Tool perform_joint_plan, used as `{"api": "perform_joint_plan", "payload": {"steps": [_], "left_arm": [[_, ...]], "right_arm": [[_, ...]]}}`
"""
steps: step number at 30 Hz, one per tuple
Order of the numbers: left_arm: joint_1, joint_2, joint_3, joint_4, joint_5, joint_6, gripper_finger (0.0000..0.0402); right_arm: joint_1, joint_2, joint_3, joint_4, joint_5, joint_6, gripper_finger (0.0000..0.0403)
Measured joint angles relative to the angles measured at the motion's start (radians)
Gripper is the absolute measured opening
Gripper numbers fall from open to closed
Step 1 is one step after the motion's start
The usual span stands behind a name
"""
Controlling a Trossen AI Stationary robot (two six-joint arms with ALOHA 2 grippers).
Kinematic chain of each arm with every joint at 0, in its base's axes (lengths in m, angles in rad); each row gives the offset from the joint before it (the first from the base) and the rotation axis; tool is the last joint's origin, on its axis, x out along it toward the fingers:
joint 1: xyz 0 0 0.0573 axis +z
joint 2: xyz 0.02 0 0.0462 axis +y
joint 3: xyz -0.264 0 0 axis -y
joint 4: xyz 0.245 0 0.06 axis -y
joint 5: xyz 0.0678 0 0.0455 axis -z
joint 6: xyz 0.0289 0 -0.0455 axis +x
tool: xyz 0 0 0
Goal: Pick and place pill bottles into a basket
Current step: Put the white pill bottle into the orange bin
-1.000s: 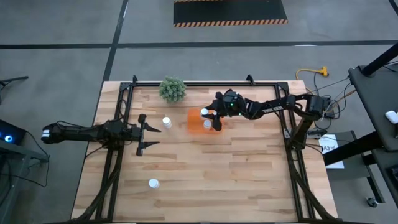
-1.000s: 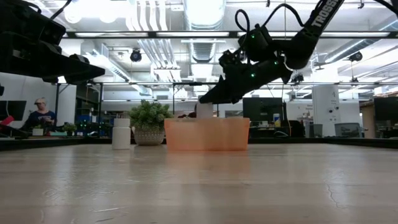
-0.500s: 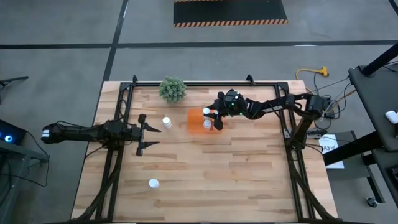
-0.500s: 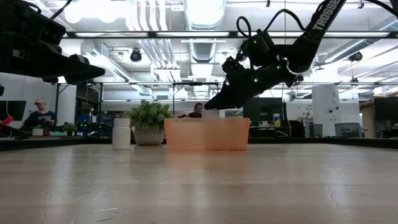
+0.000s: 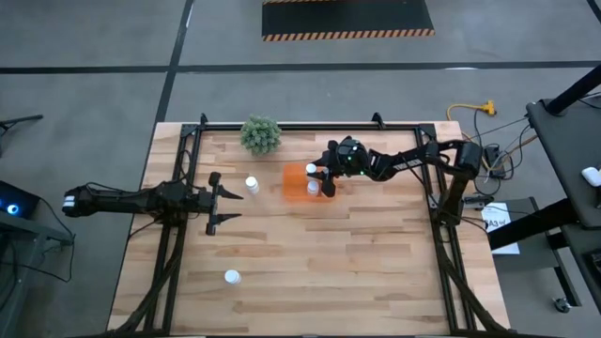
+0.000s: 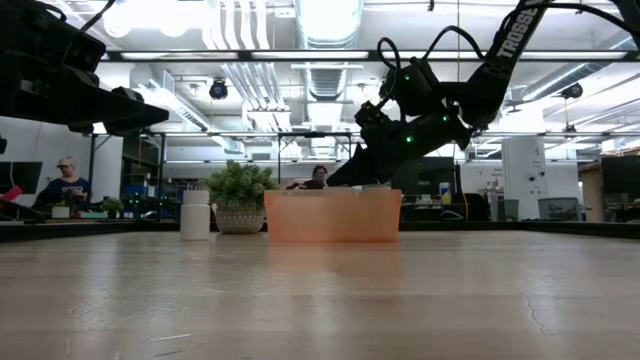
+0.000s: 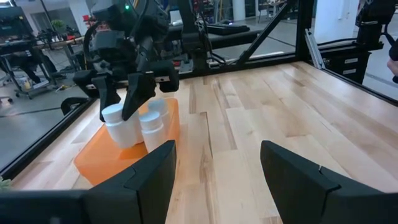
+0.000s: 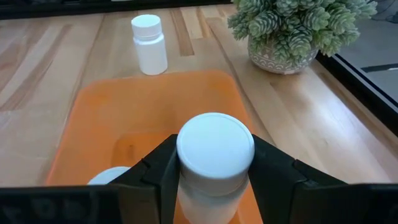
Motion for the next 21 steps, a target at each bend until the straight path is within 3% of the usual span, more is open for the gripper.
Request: {"api": "perform_joint_plan", "payload": {"steps": [10,16,21], "left_arm": [[0.0,0.001,0.0,0.0,0.0,0.0,0.0217],[0.0,0.001,0.0,0.0,0.0,0.0,0.0217],[0.0,0.001,0.0,0.0,0.0,0.0,0.0217]], "right_arm": [[-0.008,0.0,0.0,-0.008,0.008,0.019,0.0146],[-0.008,0.0,0.0,-0.008,0.032,0.027,0.0208],[-0.008,0.001,0.0,-0.009,0.03,0.027,0.0226]]}}
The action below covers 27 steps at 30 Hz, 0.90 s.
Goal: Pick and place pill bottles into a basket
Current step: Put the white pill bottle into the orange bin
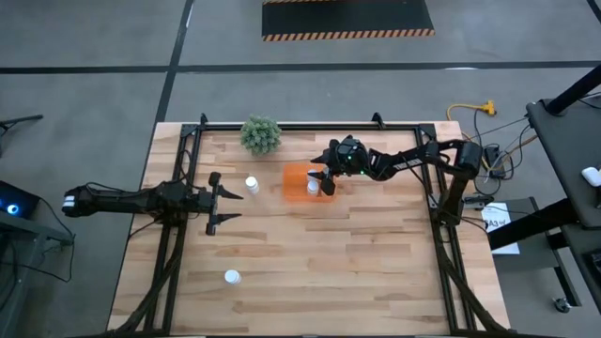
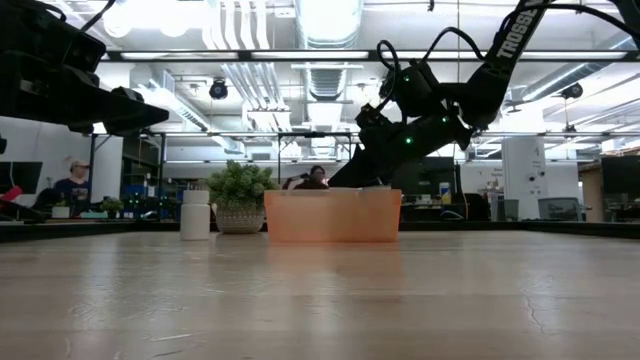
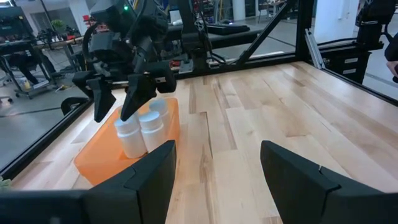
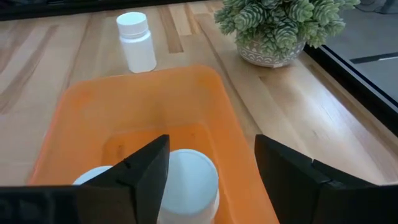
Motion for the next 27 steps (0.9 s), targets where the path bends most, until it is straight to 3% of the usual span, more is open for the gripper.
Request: {"api": "perform_joint_plan", "payload": {"steps": [12,27], "left_arm": [[0.0,0.001,0.0,0.0,0.0,0.0,0.0217],[0.0,0.0,0.0,0.0,0.0,0.0,0.0217]], "right_arm": [[0.002,-0.006,0.017,0.0,-0.005,0.0,0.0219],[0.061,0.01,0.141,-0.001,-0.06,0.012,0.0219]]}}
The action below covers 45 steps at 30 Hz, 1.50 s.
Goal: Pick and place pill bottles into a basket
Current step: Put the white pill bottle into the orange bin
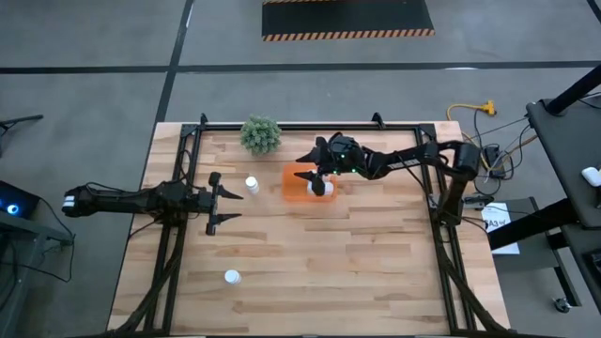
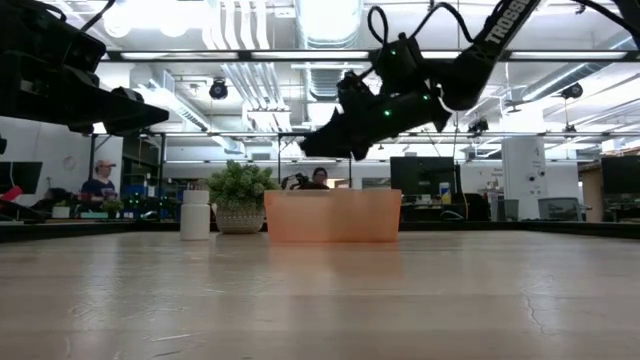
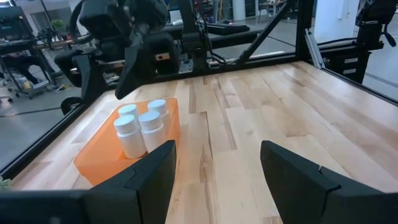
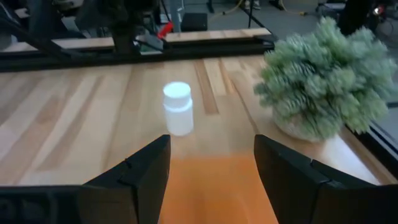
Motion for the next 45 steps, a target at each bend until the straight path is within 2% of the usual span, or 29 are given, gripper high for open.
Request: {"api": "perform_joint_plan", "payload": {"steps": [6,14,22,36,45], "left_arm": [[0.0,0.0,0.0,0.001,0.0,0.0,0.0217],[0.0,0.0,0.0,0.0,0.0,0.0,0.0217],[0.0,0.0,0.0,0.0,0.0,0.0,0.0217],[0.0,-0.001,0.0,0.0,0.0,0.0,0.0217],[0.0,-0.001,0.0,0.001,0.0,0.0,0.0217]], "right_arm": [[0.013,0.063,0.09,-0.018,-0.002,-0.003,0.0219],[0.018,0.209,0.298,-0.14,-0.074,-0.005,0.0219],[0.031,0.345,0.461,-0.187,-0.084,-0.005,0.0219],[0.07,0.46,0.603,-0.227,-0.087,-0.005,0.0219],[0.071,0.493,0.641,-0.234,-0.085,-0.004,0.0219]]}}
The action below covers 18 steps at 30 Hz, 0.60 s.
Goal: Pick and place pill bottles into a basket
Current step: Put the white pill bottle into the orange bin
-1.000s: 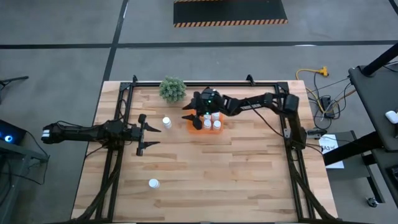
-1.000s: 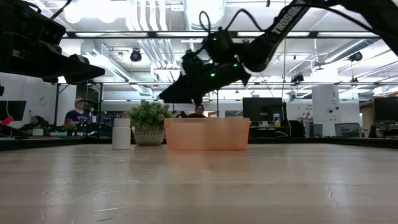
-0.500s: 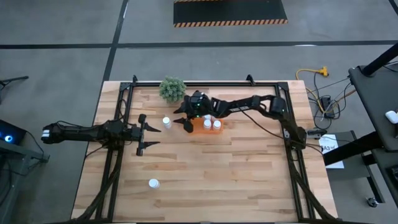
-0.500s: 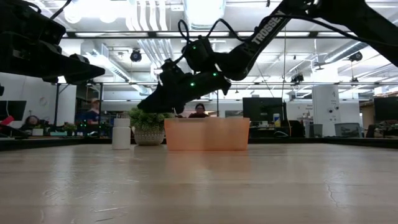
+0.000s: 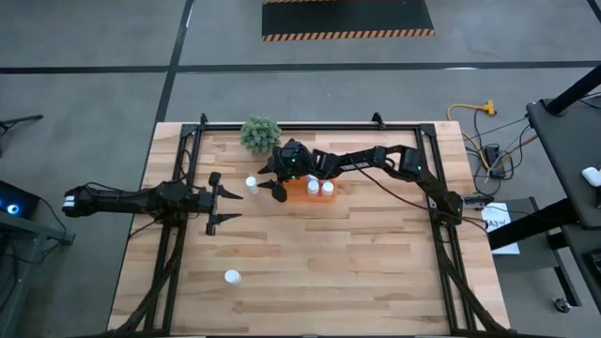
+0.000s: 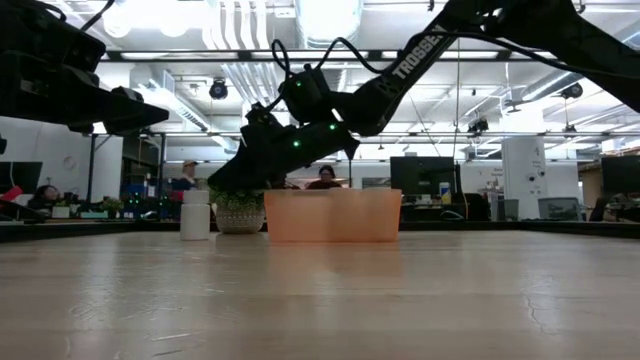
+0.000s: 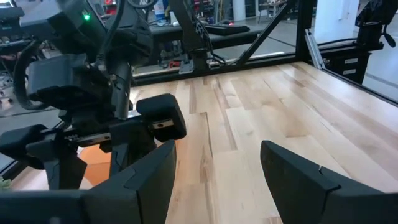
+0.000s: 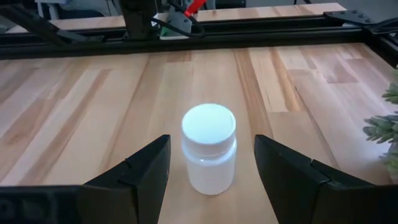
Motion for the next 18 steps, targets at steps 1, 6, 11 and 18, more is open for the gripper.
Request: {"api": "perform_joint_plan", "payload": {"steps": [1,6,11,18], "left_arm": [[0.0,0.001,0.0,0.0,0.0,0.0,0.0217],[0.0,0.001,0.0,-0.001,0.0,0.0,0.0217],[0.0,0.001,0.0,-0.001,0.0,0.0,0.0217],[0.0,0.001,0.0,-0.001,0.0,0.0,0.0217]], "right_arm": [[0.0,0.0,0.003,0.0,0.0,0.003,0.0219],[0.003,0.0,0.014,-0.009,0.001,0.005,0.0219],[0.008,0.002,0.028,-0.019,0.004,0.006,0.0219],[0.011,0.007,0.046,-0.039,0.013,0.006,0.0219]]}}
